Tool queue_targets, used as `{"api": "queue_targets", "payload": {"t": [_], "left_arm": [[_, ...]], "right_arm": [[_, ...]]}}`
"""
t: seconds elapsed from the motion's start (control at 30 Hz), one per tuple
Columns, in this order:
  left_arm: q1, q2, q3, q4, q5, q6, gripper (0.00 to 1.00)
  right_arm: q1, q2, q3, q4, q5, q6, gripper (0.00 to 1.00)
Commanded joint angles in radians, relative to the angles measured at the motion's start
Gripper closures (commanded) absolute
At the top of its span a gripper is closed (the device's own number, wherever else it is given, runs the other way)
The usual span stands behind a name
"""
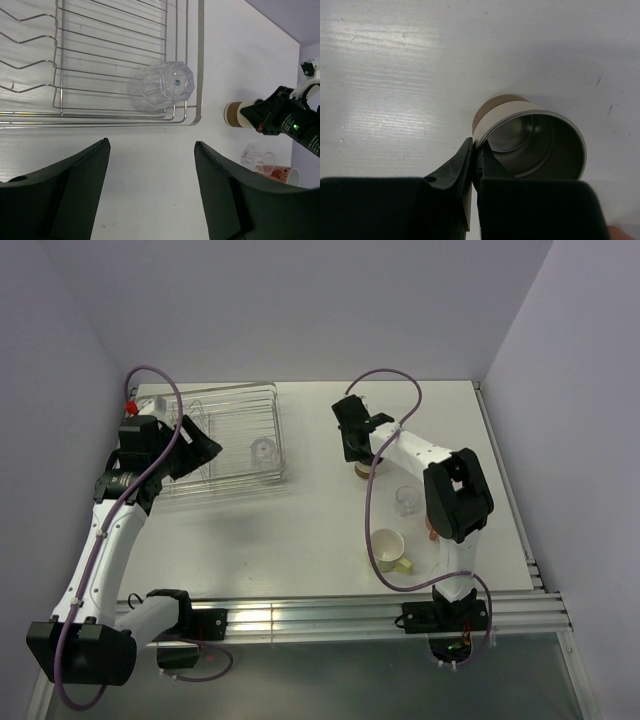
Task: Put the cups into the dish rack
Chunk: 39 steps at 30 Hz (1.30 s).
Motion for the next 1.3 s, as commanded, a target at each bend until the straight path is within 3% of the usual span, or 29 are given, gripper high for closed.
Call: {"api": "queue_targets", "payload": {"t": [0.0,0.27,0.4,0.5,0.57,0.73,0.97,1.13,1.27], "left_arm": [[0.003,-0.02,0.009,0.057,0.063,0.008,0.25],[0.021,-0.014,-0.014,0.24,0.339,-0.064,0.19],[0.067,-0.012,-0.083,0.501,0.53,-0.18,0.16],[0.113,-0.003,-0.161,0.709,0.681,-0.322,0.14],[0.116,0.018,-0.21,0.93,0.759,-0.437,0.13],[0.118,0.041,-0.27,1.282,0.807,-0.603,0.12],[0.118,0.021,-0.272,1.349,0.824,-0.651,0.11],[0.118,0.015,-0.244,1.213,0.83,-0.57,0.11],[0.118,0.008,-0.227,1.137,0.827,-0.501,0.1]], "right_arm": [[-0.004,-0.078,0.054,-0.025,0.002,0.01,1.0],[-0.004,-0.255,0.194,-0.073,-0.173,-0.002,1.0],[-0.004,-0.347,0.203,-0.009,-0.471,0.05,1.0],[-0.004,-0.422,0.136,0.134,-0.645,0.144,1.0],[-0.004,-0.45,0.068,0.281,-0.794,0.211,1.0],[0.002,-0.482,-0.044,0.621,-0.994,0.468,1.0],[0.017,-0.421,-0.072,0.836,-1.052,0.666,1.0],[0.031,-0.375,-0.095,1.027,-1.094,0.794,1.0],[0.054,-0.353,-0.073,1.004,-1.081,0.786,1.0]]}}
